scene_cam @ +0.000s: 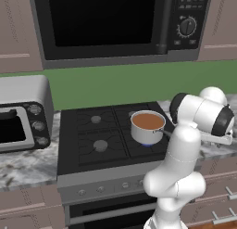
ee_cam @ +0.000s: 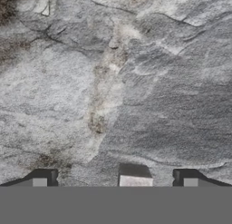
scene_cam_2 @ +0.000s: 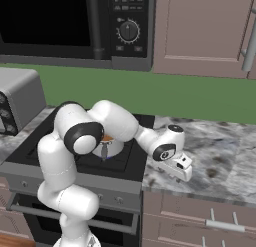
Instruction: Pick up the sugar cube(s) and place them in the saucepan with hot chocolate.
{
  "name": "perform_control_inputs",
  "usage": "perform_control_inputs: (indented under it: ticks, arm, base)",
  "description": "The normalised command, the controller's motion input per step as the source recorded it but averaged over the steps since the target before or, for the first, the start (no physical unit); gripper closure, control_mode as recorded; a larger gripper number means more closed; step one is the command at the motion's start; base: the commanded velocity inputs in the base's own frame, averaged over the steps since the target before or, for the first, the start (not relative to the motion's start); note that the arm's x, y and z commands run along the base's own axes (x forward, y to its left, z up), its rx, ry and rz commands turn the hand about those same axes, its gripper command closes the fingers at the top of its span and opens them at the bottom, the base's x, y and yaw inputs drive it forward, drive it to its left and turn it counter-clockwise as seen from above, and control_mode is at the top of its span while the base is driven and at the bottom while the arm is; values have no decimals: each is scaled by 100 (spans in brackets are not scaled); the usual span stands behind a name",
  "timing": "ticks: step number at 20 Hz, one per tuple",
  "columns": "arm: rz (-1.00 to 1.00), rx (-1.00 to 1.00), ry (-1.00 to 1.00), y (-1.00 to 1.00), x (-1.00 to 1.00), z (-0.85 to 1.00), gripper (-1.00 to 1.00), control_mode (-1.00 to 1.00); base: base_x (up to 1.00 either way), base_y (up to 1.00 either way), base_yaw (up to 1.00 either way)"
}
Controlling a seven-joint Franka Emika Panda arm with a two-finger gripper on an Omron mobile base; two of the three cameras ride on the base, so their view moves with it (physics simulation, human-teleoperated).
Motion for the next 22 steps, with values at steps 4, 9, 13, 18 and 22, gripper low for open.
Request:
perform_control_inputs:
  ticks: [4,9,13,18,22]
  arm:
    - [0,0,5,0,-3,-14,-100,-100]
    - [0,0,8,0,0,-13,100,-100]
    - [0,0,8,0,0,-9,100,-100]
    - [0,0,9,0,0,-6,100,-100]
    - [0,0,7,0,0,-29,100,-100]
  base:
    - [0,0,0]
    - [0,0,0]
    - [0,0,0]
    - [0,0,0]
    - [0,0,0]
